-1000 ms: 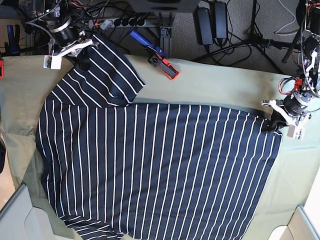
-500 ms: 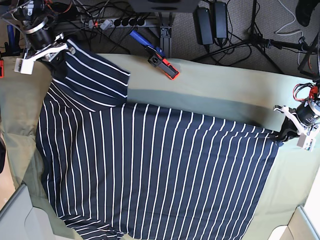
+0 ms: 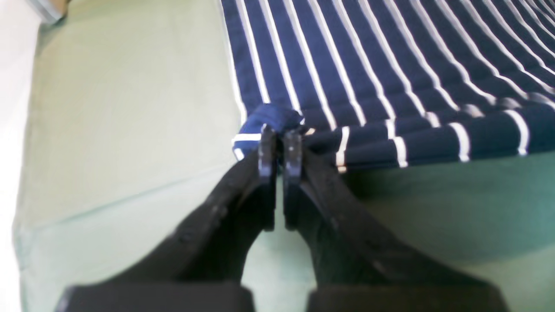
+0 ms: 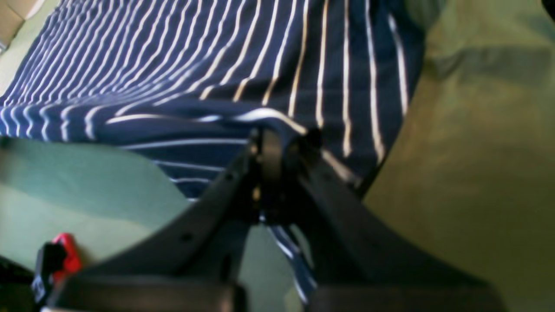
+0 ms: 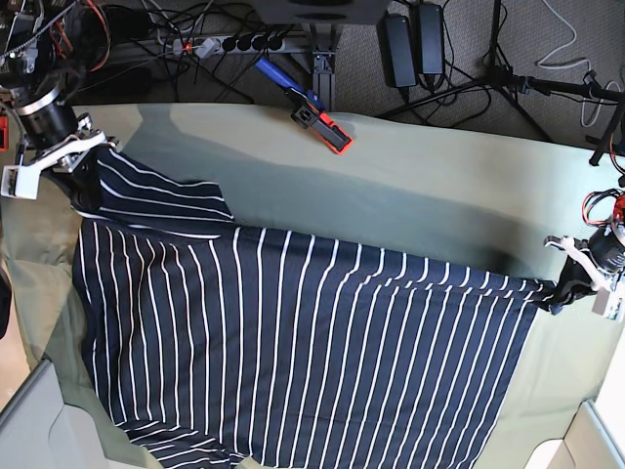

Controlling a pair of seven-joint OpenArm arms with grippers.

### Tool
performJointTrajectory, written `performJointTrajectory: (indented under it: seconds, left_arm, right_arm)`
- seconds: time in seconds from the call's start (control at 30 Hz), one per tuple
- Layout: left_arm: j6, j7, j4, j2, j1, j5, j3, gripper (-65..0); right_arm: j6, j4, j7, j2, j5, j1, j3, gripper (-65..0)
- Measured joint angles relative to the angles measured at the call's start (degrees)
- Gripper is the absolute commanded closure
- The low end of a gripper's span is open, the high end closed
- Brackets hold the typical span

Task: Fold the T-shirt properly
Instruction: 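Lift both held corners and pull the shirt toward the robot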

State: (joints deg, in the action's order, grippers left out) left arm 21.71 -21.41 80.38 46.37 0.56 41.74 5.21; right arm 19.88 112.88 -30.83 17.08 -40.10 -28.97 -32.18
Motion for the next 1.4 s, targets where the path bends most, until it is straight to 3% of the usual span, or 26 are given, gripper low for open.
performJointTrajectory:
  seconds: [0.47,0.63,0.8,0.97,1.07,1.23,1.27,1.4]
  left_arm:
    - [0.2,0.8,-2.3,-0.2,-3.7,-1.0,0.8,0.0]
    - [0.1,4.0,-5.0,-0.2,-11.1,-4.0,8.7,0.0]
    - [0.2,6.4,-14.3,-3.7,-19.7,-6.3,16.6,0.0]
    - [0.2,7.6,-25.0,-8.3,-27.6,-6.3,18.2,0.0]
    - [0.2,10.8,-29.2,-9.8,-30.1,-9.2,19.0,0.0]
    - [0.2,11.2,-33.1,-11.5,-32.1,-10.2,20.8,0.0]
    - [0.2,11.1,-33.3,-11.6,-32.2,-10.3,21.2,-2.5]
    - [0.2,10.9,-33.4,-11.9,-32.2,-10.3,21.5,-26.3]
  right_arm:
    - [0.2,-15.9,1.0,1.2,6.0,18.0,8.6,0.0]
    - [0.3,-21.2,1.2,1.2,6.4,25.7,8.7,0.0]
    - [0.4,-28.5,0.7,1.2,7.8,33.3,8.7,0.0]
    - [0.4,-35.6,0.6,1.0,8.8,40.3,8.7,0.0]
    - [0.4,-40.0,0.7,1.0,10.7,43.6,9.5,0.0]
    - [0.4,-45.2,0.9,1.0,13.2,47.1,13.6,0.0]
    - [0.4,-45.7,0.8,1.1,13.6,47.7,14.6,0.0]
    - [0.4,-47.5,1.1,1.2,16.0,49.9,18.3,0.0]
